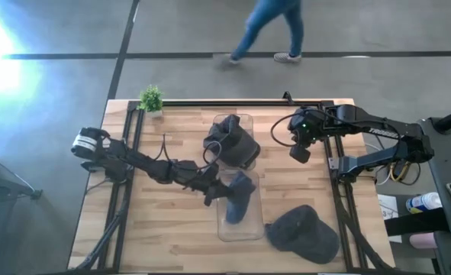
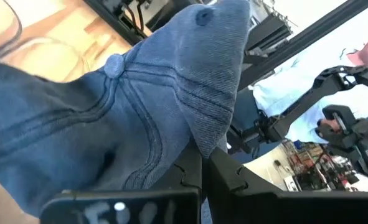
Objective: Pick & Place hat
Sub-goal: Put the left blue cap into the bottom transparent bin, then put the blue cap into the bottom transparent bin
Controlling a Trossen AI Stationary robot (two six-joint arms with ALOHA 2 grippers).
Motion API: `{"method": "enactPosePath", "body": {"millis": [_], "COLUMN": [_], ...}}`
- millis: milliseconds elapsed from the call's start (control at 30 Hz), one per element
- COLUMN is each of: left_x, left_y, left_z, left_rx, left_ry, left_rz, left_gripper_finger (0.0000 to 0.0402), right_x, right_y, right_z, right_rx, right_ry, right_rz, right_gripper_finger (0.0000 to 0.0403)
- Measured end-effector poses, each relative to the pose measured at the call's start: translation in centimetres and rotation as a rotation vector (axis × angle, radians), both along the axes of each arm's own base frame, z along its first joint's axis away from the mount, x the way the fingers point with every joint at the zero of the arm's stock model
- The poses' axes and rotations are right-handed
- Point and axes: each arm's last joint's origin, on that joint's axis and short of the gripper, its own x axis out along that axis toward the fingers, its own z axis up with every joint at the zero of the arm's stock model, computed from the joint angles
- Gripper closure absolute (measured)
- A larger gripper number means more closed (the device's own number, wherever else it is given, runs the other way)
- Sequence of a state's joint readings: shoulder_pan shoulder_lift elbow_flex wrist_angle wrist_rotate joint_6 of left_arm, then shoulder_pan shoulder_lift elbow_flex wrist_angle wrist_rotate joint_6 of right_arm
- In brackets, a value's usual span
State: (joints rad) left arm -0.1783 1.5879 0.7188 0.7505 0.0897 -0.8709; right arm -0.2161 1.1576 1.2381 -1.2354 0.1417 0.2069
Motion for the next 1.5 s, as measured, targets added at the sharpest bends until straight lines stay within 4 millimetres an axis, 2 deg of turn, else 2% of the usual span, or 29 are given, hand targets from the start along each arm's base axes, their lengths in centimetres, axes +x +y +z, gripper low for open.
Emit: {"method": "enactPosePath", "body": {"millis": [200,567,733,800,933,1100,1233,1367,1500], "left_x": [0.3,0.4,0.3,0.0,-1.3,-4.4,-7.6,-10.5,-11.9], "left_y": [0.2,0.3,0.2,0.3,0.5,1.0,1.7,2.6,3.3], "left_z": [0.4,0.1,0.7,1.8,5.5,11.0,14.8,17.7,19.0], "left_rx": [-0.009,-0.028,-0.072,-0.097,-0.115,-0.037,0.121,0.305,0.435], "left_ry": [-0.005,0.054,0.023,-0.019,-0.117,-0.18,-0.061,0.108,0.225], "left_rz": [0.032,0.042,-0.038,-0.072,-0.117,-0.124,-0.07,0.047,0.156], "left_gripper_finger": [0.0363,0.0267,0.0253,0.0254,0.026,0.0286,0.0331,0.0387,0.0391], "right_x": [0.0,0.0,0.0,-0.1,-0.4,-0.5,-0.5,-0.5,-0.4], "right_y": [0.0,0.0,0.0,0.1,0.1,0.2,0.3,0.6,1.1], "right_z": [0.0,0.0,0.0,-0.1,-0.2,-0.3,-0.3,-0.3,-0.3], "right_rx": [0.007,0.007,0.009,0.013,0.025,0.055,0.087,0.174,0.332], "right_ry": [-0.001,0.0,0.005,0.015,0.043,0.058,0.052,0.033,0.0], "right_rz": [0.0,0.004,0.004,0.005,0.004,0.014,0.027,0.063,0.117], "right_gripper_finger": [0.039,0.039,0.039,0.039,0.039,0.039,0.039,0.039,0.039]}}
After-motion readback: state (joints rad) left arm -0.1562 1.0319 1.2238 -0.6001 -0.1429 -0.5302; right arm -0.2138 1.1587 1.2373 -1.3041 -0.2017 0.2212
